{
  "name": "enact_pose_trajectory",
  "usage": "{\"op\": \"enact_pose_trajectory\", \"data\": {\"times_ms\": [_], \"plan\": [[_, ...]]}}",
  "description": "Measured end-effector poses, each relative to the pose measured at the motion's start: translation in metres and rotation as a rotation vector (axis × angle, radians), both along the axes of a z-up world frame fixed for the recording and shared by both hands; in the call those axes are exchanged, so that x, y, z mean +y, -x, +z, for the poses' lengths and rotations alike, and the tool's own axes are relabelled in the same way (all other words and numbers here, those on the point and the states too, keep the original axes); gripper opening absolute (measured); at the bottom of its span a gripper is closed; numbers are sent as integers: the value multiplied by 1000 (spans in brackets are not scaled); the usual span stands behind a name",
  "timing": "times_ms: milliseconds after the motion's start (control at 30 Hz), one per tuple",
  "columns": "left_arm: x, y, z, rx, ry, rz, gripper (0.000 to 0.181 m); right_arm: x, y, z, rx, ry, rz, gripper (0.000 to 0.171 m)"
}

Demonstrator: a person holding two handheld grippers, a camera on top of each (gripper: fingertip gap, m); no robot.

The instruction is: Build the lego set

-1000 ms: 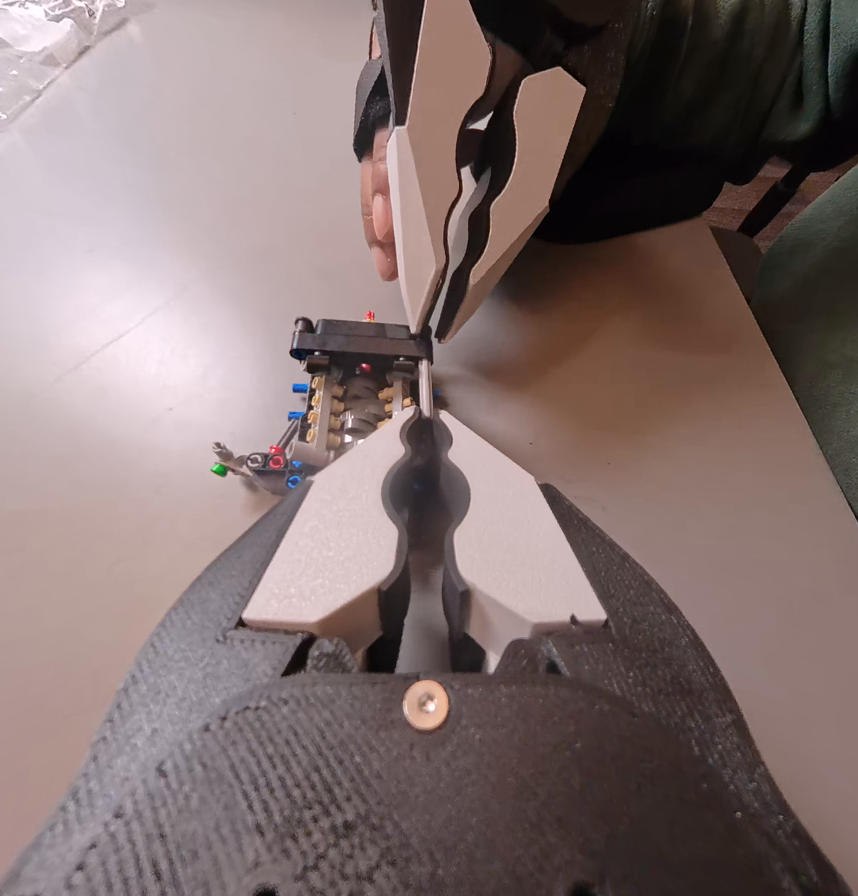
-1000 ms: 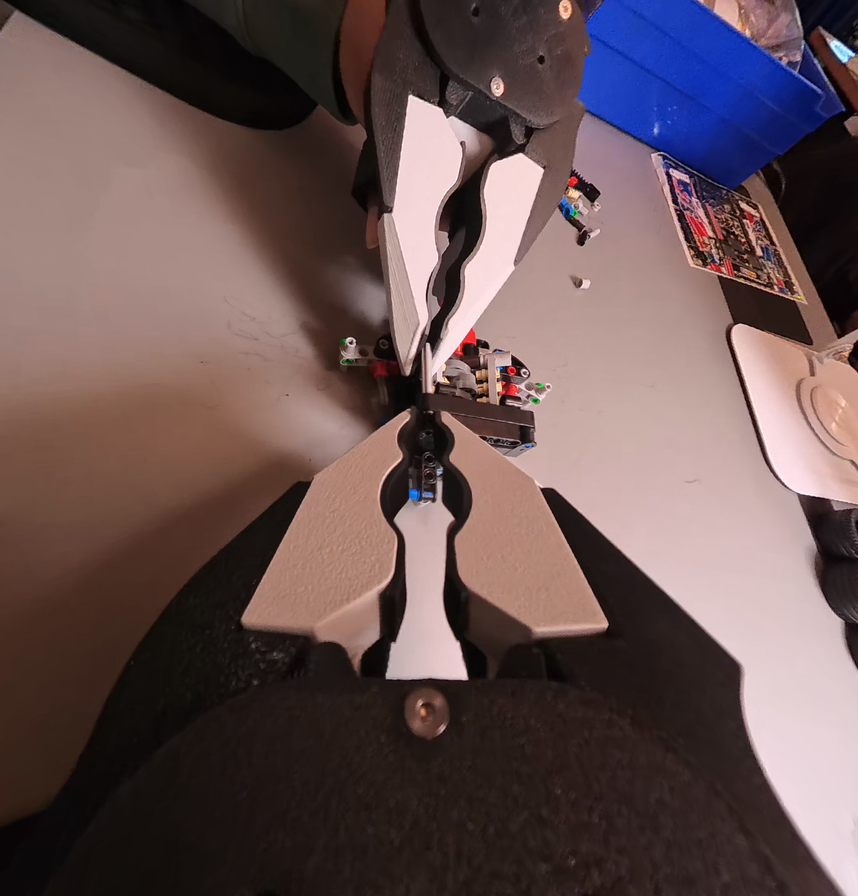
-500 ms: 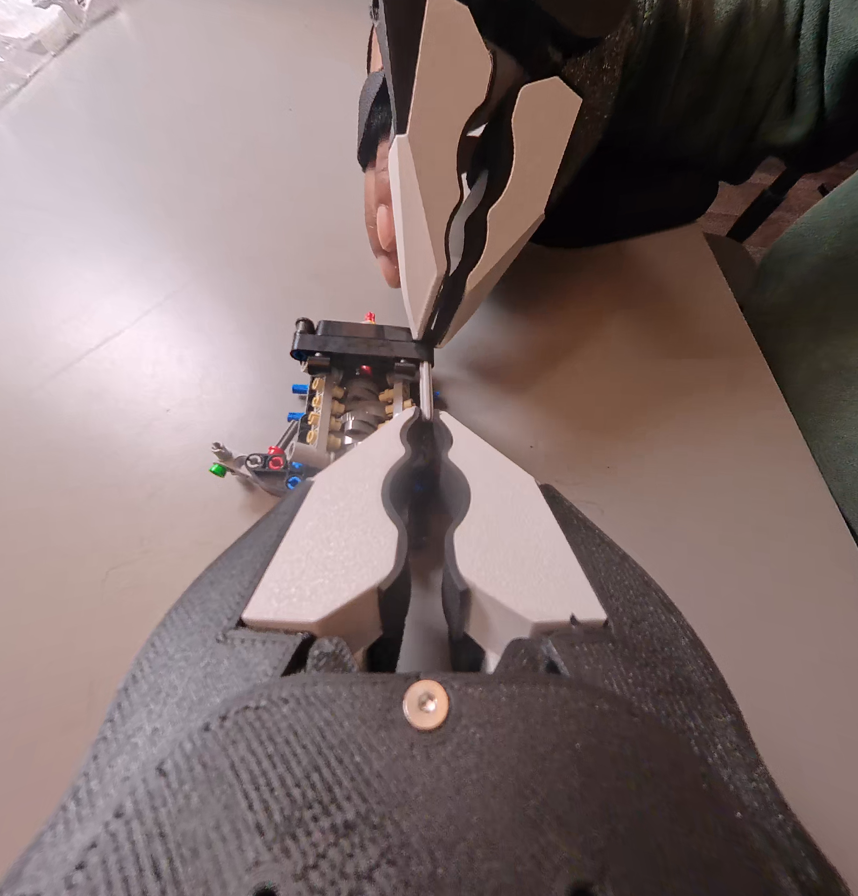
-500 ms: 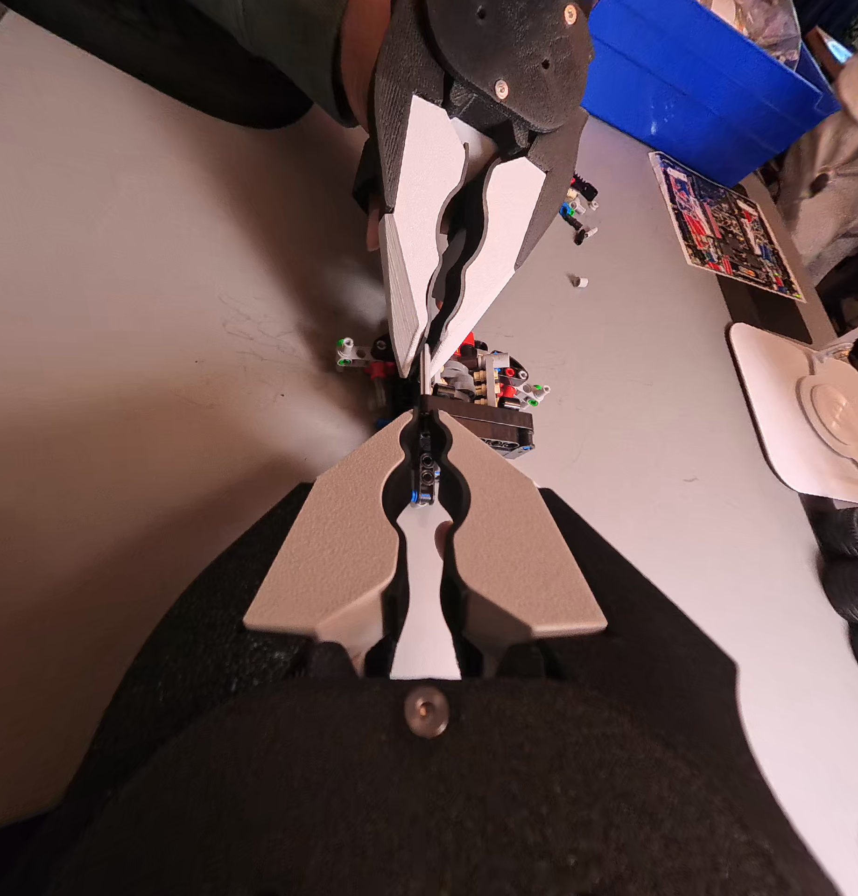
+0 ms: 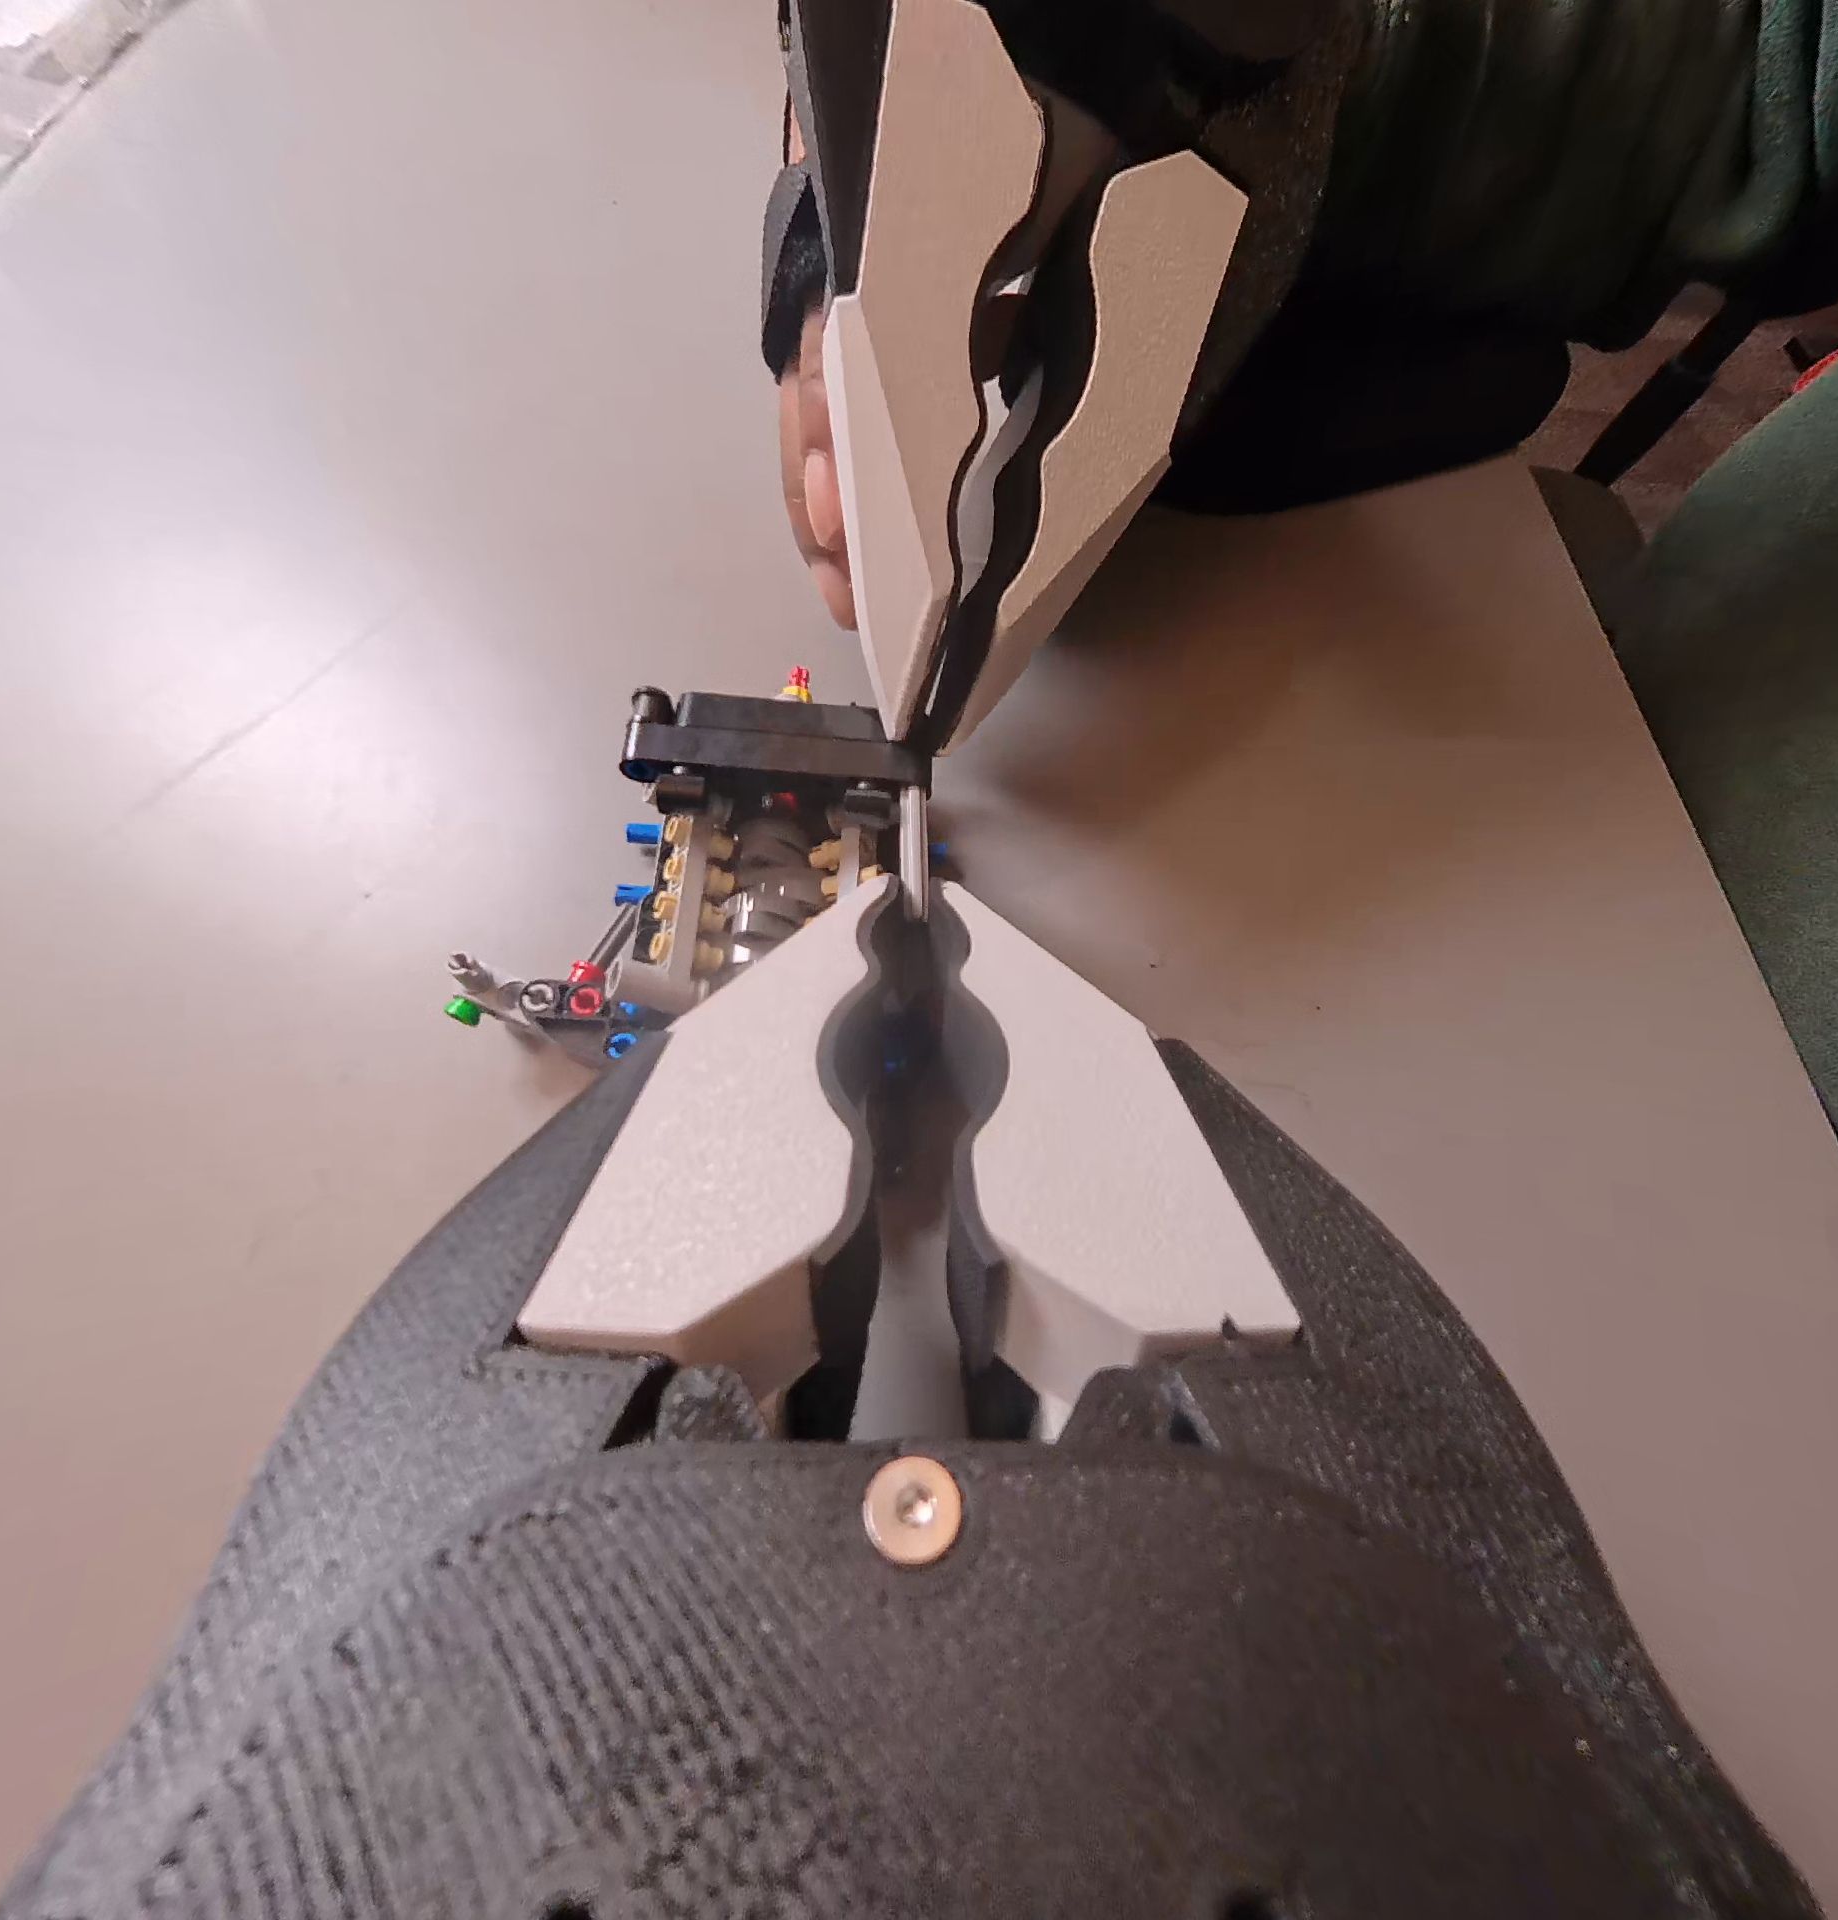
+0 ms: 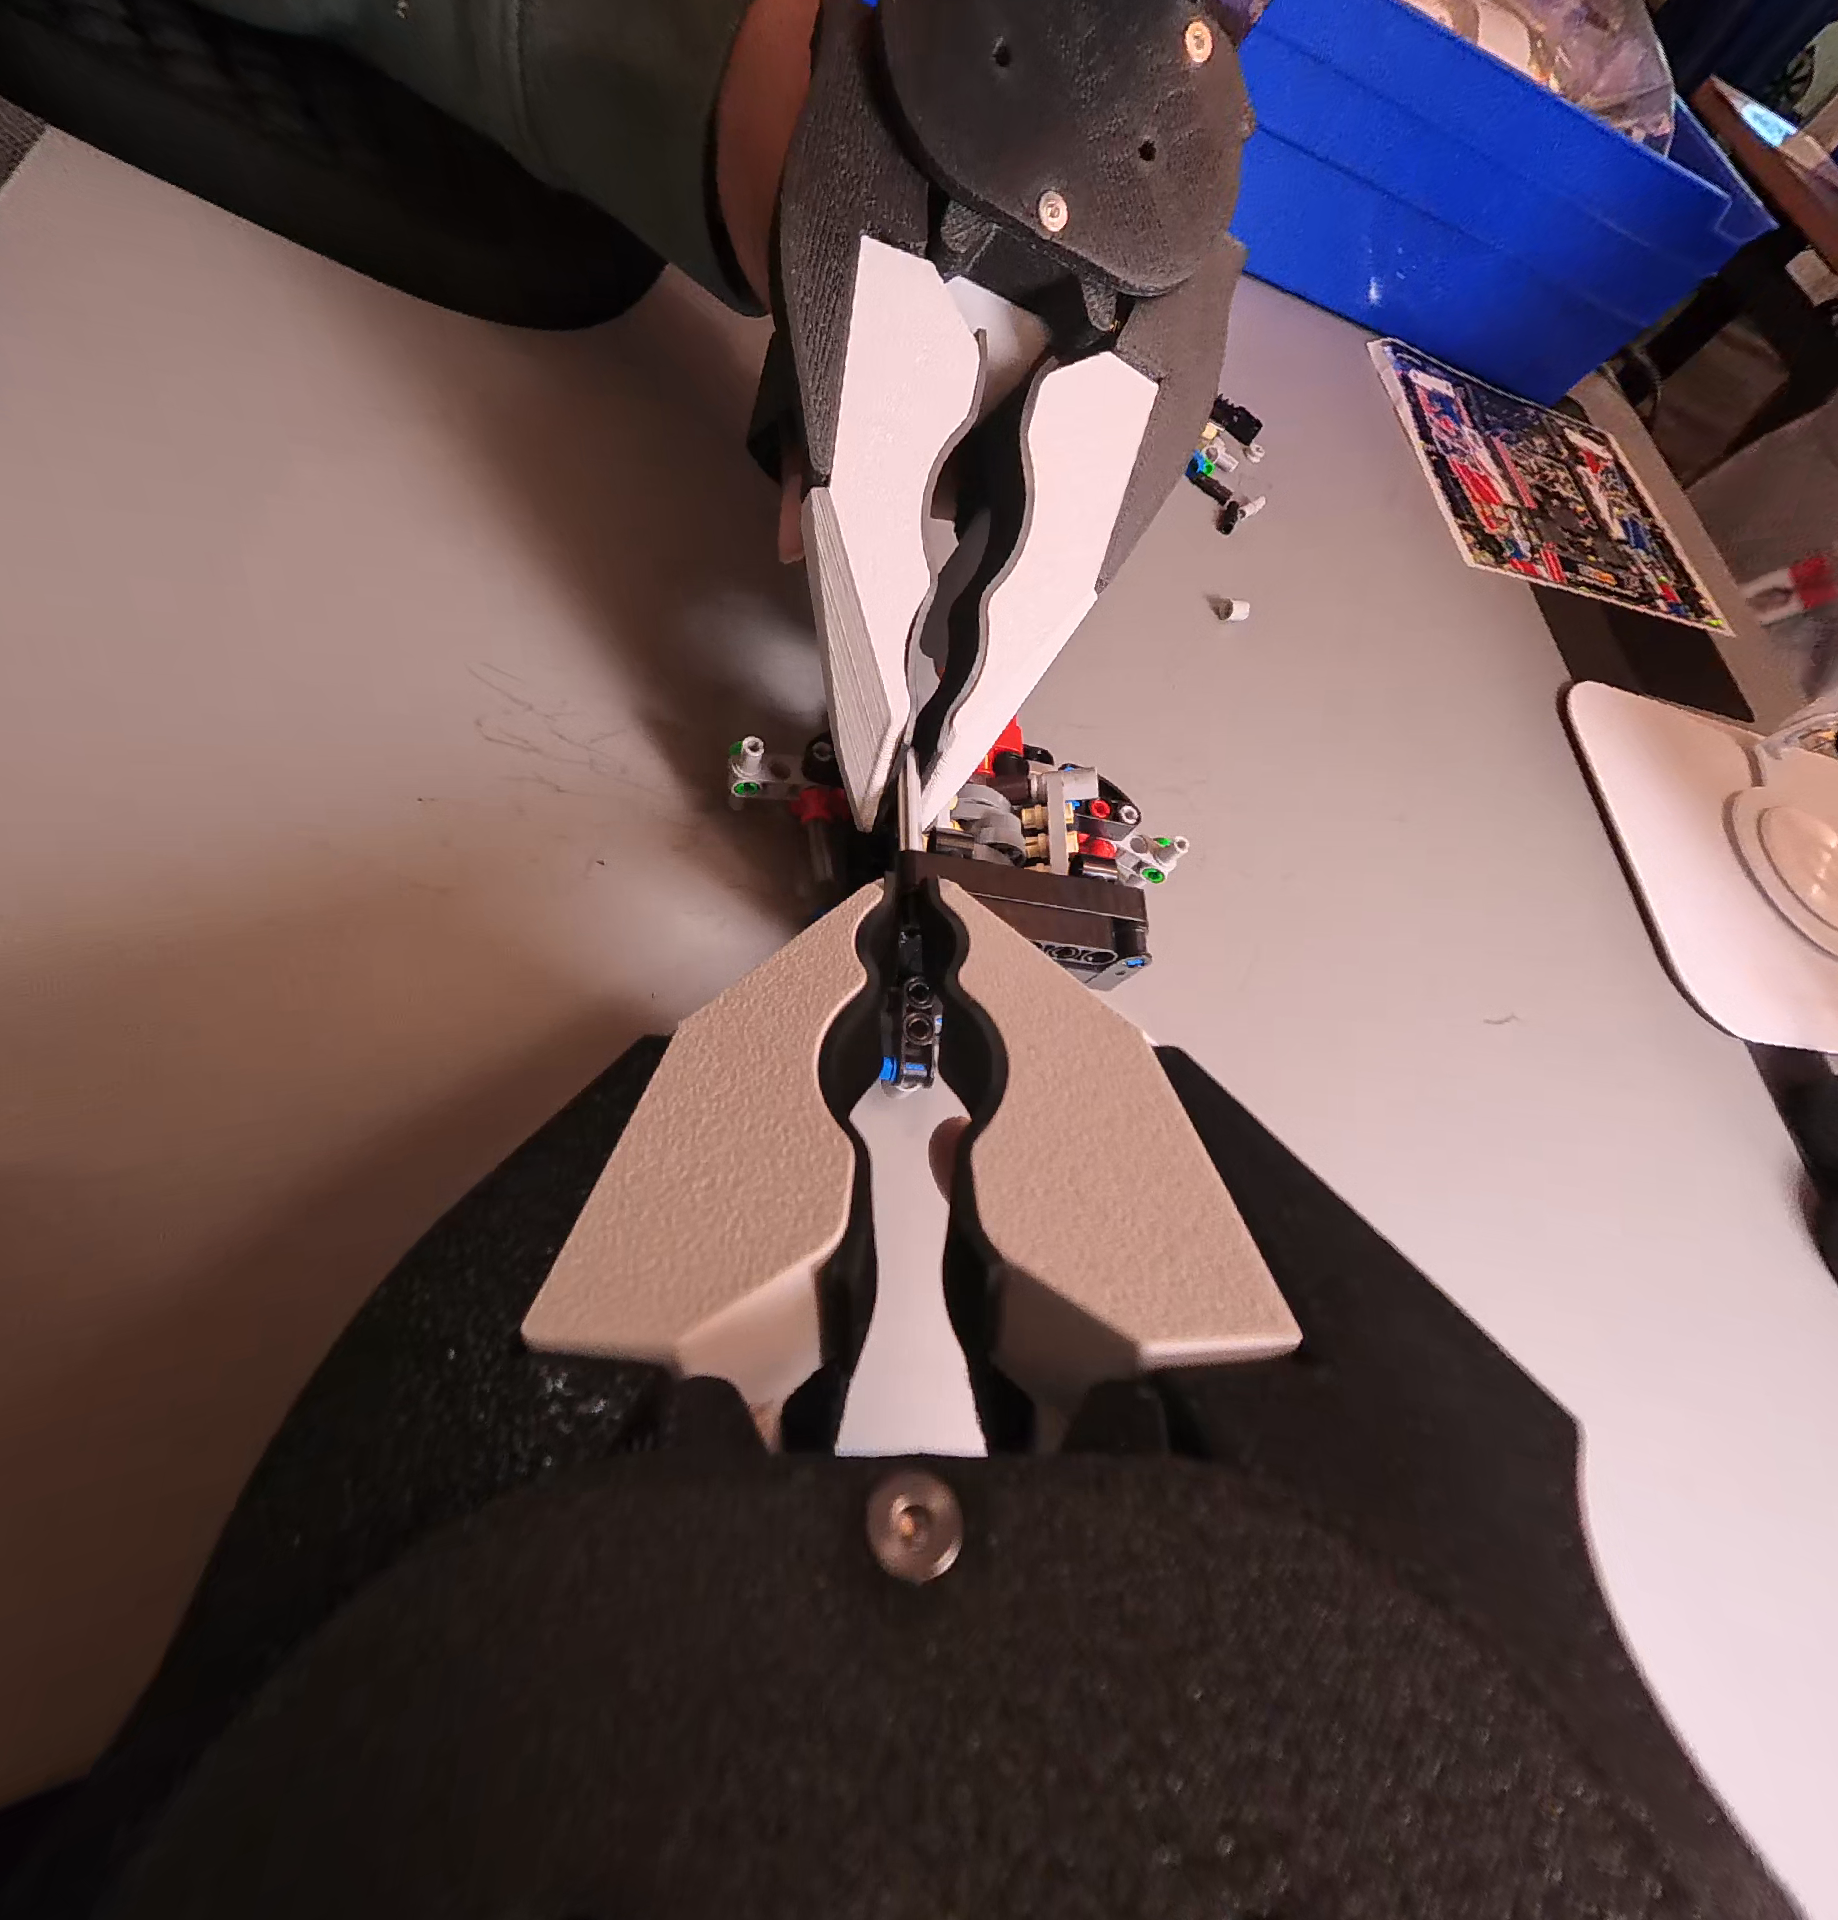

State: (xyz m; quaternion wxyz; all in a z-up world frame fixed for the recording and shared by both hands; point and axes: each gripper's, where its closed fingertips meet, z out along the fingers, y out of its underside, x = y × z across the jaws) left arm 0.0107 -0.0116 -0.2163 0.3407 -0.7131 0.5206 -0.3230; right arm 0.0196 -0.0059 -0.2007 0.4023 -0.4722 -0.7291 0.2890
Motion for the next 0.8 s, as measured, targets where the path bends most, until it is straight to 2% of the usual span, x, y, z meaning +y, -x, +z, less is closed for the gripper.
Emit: {"op": "enact_pose_trajectory", "data": {"times_ms": [800], "plan": [[4,-3,-1,69,9,-56,2,4,0,2,41,80,-11,0]]}}
